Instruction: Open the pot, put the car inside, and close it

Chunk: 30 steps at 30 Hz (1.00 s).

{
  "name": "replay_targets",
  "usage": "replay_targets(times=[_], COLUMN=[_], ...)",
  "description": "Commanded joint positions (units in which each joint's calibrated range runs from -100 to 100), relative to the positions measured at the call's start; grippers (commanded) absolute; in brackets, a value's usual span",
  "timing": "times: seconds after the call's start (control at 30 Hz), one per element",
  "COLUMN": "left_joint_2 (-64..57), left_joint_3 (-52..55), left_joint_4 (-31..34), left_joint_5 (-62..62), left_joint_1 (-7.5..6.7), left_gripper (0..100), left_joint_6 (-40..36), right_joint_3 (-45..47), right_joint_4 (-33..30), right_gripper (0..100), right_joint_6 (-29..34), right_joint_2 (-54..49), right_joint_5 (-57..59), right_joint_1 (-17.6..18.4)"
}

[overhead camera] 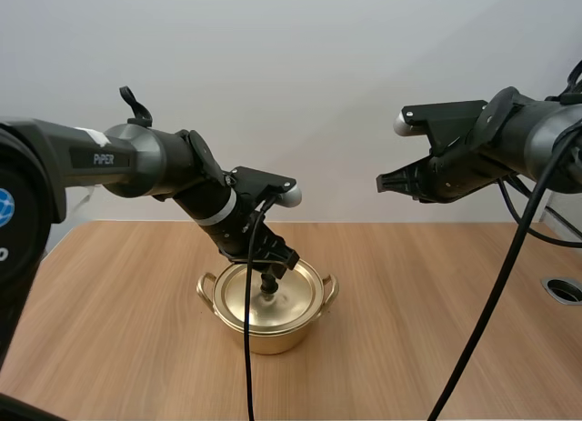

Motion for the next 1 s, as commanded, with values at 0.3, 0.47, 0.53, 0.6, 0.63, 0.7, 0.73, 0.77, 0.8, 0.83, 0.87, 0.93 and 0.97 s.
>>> replay_targets(times=[0.3, 0.47, 0.53, 0.6, 0.63, 0.7, 0.73, 0.77, 0.8, 0.83, 0.87, 0.93, 0.97], left_joint_2=[-6.78, -15.55, -20.13, -25.01, -27.33, -31.73, -33.49, -35.65, -37.74, -39.38, -41.40, -45.32, -47.51], left_joint_3=[-4.98, -9.12, -9.76, -9.76, -9.76, -9.76, -9.50, -9.17, -8.52, -7.54, -6.13, -2.52, 0.08], left_joint_4=[3.12, 4.53, 4.53, 4.27, 4.27, 4.27, 4.27, 4.27, 4.27, 4.27, 4.65, 7.97, 10.84], left_joint_5=[-2.57, -3.12, -3.12, -5.30, -6.76, -8.42, -8.82, -9.12, -9.81, -11.08, -13.62, -20.98, -25.77], left_joint_1=[-0.01, -0.01, -0.01, -0.01, -0.01, -0.01, -0.01, -0.01, -0.01, -0.01, -0.01, -0.01, -0.01], left_gripper=[0, 0, 0, 0, 0, 0, 0, 0, 0, 0, 0, 0, 0], left_joint_6=[-4.16, -6.02, -6.25, -6.34, -6.34, -7.25, -8.73, -10.80, -13.24, -15.02, -16.45, -18.14, -19.44], right_joint_3=[-0.10, -0.10, -0.10, -0.10, -0.10, -0.10, 0.05, 0.21, 0.55, 1.05, 1.58, 2.82, 3.48], right_joint_4=[10.78, 16.74, 17.67, 17.88, 17.90, 17.53, 17.29, 17.29, 17.29, 17.29, 17.29, 16.57, 15.47], right_gripper=[0, 0, 0, 0, 0, 0, 0, 0, 0, 0, 0, 0, 0], right_joint_6=[0.18, -0.96, -3.76, -5.59, -6.31, -7.00, -7.00, -7.00, -7.00, -6.91, -6.67, -6.67, -6.67], right_joint_2=[0.01, -0.55, -1.94, -4.36, -6.00, -9.32, -11.33, -13.29, -15.10, -17.16, -19.23, -23.07, -25.15], right_joint_5=[0.22, 8.68, 9.84, 9.84, 9.68, 9.68, 9.68, 9.68, 9.46, 9.26, 9.06, 8.48, 8.06], right_joint_1=[0.01, 0.09, 0.63, 1.35, 1.84, 2.88, 3.29, 3.57, 3.69, 3.75, 3.75, 3.75, 3.75])
